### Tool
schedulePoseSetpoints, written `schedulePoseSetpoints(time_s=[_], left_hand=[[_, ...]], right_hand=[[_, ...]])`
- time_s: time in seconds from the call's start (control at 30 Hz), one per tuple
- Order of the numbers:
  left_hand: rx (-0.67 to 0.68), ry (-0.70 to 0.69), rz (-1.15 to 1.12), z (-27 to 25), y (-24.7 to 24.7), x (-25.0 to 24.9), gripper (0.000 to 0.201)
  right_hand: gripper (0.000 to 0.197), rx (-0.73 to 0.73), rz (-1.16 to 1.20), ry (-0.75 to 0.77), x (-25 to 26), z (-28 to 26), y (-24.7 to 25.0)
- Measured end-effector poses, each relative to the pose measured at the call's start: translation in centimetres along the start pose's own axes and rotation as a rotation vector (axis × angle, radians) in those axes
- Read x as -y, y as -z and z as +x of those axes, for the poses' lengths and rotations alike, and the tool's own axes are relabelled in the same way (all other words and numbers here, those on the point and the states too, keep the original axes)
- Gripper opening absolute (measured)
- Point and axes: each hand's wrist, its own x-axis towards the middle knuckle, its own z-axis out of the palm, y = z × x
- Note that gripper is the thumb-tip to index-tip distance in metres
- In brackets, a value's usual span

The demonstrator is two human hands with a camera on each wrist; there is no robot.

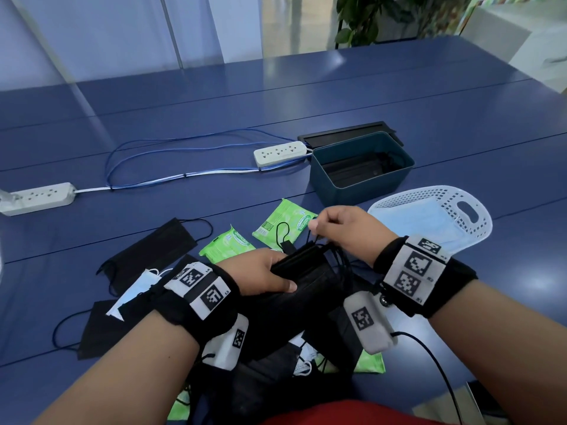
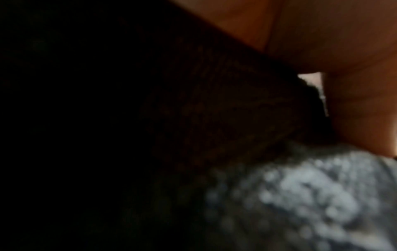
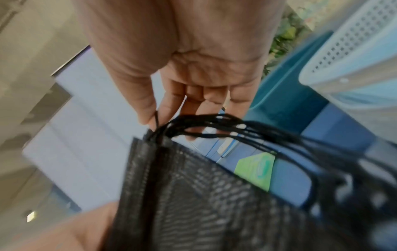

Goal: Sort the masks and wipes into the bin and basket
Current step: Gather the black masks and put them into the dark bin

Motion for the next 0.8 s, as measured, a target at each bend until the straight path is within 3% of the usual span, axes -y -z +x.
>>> schedulePoseSetpoints(time_s=[0.13,0.27,0.37,0.5,0.57,0.7,0.73,0.8], left_hand=[[-0.035,0.013,-0.051,-0.1,0.7,0.7,0.013],[-0.04,0.022,-0.151,-0.3,1.2,0.7,0.012],[-0.041,0.024,-0.182,-0.3,1.4,0.7,0.017],[-0.017,0.033,-0.191,-0.4,1.6,0.6,0.019],[0.004,0.038,-0.194,-0.4,1.7,0.6,0.021],[0.072,0.01,-0.167,-0.1,1.5,0.3,0.018],[0.089,0.001,-0.155,-0.1,1.4,0.2,0.014],[0.112,-0.003,-0.138,-0.1,1.4,0.1,0.014]], right_hand=[[0.031,0.116,0.598,-0.072,0.3,-0.3,0.2],[0.008,0.067,0.871,-0.05,0.4,-0.5,0.7],[0.011,-0.03,0.654,-0.089,-0.4,0.1,0.8],[0.009,0.008,0.294,-0.116,-1.8,0.1,0.6],[0.023,0.075,0.272,-0.092,-1.7,-0.2,0.3],[0.074,0.303,0.21,-0.091,-0.9,-0.4,-0.1],[0.077,0.351,0.132,-0.108,-0.8,-0.4,-0.1],[0.064,0.4,0.028,-0.116,-0.8,-0.4,-0.1]])
